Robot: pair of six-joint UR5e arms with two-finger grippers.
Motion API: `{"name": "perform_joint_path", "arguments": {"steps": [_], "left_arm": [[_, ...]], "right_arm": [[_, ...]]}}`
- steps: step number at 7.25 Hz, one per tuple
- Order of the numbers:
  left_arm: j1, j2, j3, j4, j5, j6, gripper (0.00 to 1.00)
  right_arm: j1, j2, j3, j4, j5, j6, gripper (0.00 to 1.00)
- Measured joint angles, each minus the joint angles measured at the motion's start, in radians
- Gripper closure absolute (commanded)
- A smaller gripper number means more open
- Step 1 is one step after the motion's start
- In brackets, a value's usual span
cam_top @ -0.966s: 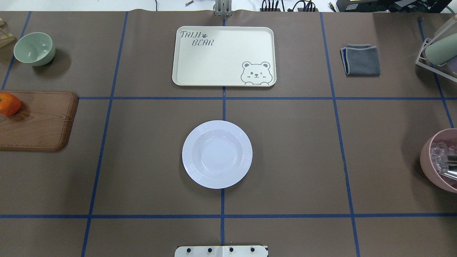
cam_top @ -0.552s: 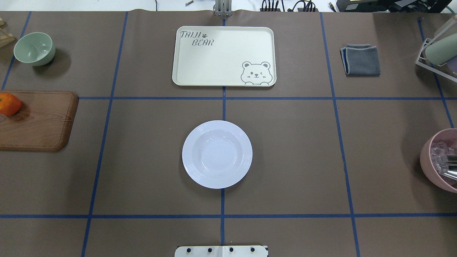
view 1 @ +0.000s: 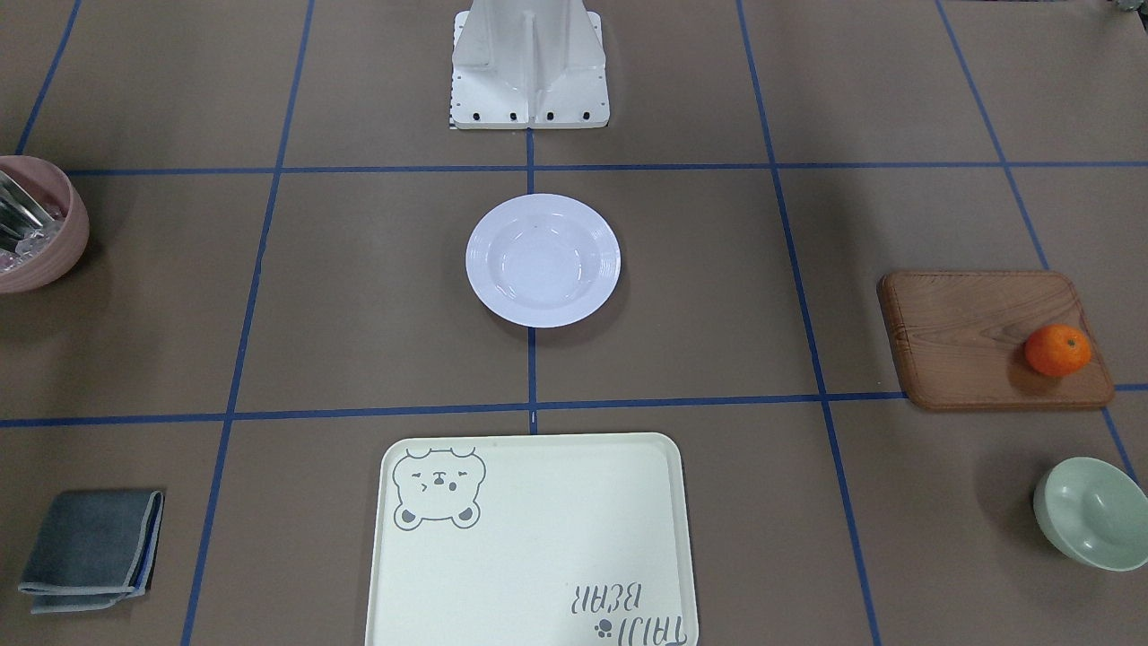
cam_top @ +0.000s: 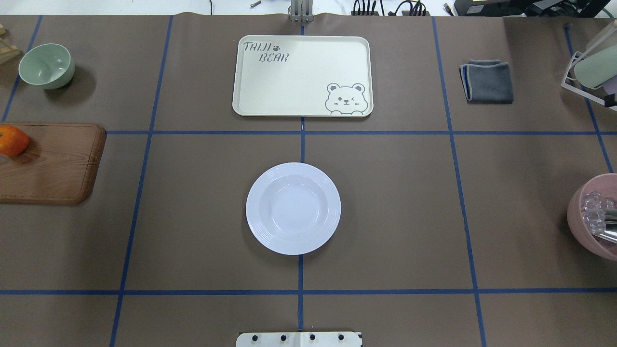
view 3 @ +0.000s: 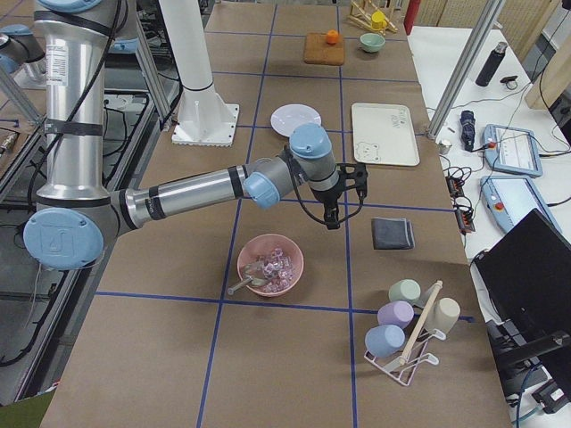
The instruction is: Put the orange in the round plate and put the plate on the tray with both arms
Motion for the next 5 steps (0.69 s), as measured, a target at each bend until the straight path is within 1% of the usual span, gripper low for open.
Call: {"name": "perform_joint_path", "arguments": {"steps": [1,2,3,4,5], "left_arm": [[0.04,0.0,0.015,-0.011,0.006,-0.07,0.01],[0.09,-0.001,0.039,-0.049,0.026,-0.143,0.01],[0.135,-0.001,0.085,-0.125,0.049,-0.206,0.01],[0.177,-0.001,0.128,-0.205,0.065,-0.273,0.01],[0.218,-0.001,0.152,-0.257,0.089,-0.333,0.02]], "right_arm": [[-0.093,0.0,0.035,0.0,-0.077,0.101,0.0],[-0.17,0.0,0.061,0.0,-0.137,0.173,0.0],[-0.217,0.001,0.073,0.001,-0.166,0.207,0.0],[-0.241,0.001,0.078,0.001,-0.178,0.22,0.0],[-0.25,0.001,0.079,0.002,-0.182,0.224,0.0]]}}
